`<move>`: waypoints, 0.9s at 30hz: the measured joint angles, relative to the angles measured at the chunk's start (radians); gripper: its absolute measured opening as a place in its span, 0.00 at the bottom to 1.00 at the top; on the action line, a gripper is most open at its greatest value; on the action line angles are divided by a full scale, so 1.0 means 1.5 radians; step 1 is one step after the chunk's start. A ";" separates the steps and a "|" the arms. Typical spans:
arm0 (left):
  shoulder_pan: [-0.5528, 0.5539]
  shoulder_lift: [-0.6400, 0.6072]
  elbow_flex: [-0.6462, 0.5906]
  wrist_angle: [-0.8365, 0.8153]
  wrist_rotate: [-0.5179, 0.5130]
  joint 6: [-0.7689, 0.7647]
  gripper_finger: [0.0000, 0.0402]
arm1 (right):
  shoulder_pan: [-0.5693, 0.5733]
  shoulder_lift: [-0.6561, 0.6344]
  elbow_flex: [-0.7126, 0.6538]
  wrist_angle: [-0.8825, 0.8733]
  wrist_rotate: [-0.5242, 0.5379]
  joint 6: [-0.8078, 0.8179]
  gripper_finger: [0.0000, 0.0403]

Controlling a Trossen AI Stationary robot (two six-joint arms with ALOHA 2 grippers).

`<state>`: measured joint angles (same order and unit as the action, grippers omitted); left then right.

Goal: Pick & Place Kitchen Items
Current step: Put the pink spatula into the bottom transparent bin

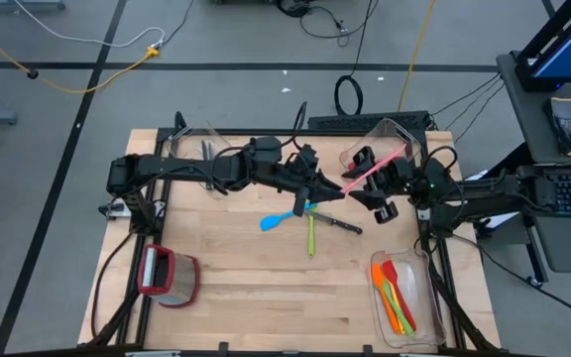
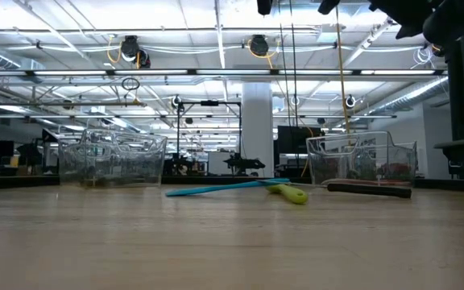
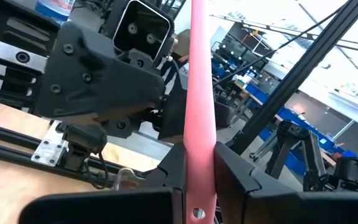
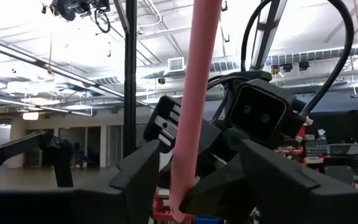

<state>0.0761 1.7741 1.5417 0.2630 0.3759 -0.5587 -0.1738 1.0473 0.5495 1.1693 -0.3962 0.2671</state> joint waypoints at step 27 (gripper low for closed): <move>0.000 -0.001 0.000 -0.036 -0.058 0.015 0.39 | 0.021 -0.003 -0.001 -0.007 -0.013 -0.015 0.05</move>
<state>0.0759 1.7733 1.5417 0.2095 0.2890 -0.5365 -0.1429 1.0428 0.5488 1.1581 -0.4157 0.2443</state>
